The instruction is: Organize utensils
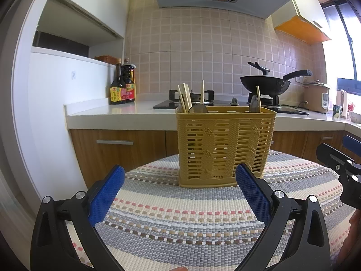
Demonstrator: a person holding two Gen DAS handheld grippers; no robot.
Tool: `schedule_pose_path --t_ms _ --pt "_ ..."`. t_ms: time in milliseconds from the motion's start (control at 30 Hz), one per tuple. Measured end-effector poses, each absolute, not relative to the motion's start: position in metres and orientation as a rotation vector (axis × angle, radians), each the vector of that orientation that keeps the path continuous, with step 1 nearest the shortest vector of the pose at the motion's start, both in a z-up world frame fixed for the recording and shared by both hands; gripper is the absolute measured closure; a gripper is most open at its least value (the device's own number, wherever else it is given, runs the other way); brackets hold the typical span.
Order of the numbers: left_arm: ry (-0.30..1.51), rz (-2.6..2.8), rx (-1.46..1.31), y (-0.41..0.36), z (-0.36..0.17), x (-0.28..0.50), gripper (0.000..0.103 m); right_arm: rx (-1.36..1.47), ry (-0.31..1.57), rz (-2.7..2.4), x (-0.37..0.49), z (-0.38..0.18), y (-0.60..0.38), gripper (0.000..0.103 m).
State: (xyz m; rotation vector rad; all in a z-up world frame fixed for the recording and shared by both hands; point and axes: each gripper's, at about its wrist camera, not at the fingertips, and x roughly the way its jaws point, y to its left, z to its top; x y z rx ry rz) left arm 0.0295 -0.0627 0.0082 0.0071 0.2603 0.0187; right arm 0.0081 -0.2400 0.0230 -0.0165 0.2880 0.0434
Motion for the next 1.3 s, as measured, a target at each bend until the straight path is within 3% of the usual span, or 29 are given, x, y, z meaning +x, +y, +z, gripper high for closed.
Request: schedule_pose_path --t_ms 1300 --pt "0.251 0.063 0.026 -0.059 0.0107 0.0258 0.007 -0.022 0.29 0.054 0.0085 0.0241 -0.2373 0.008"
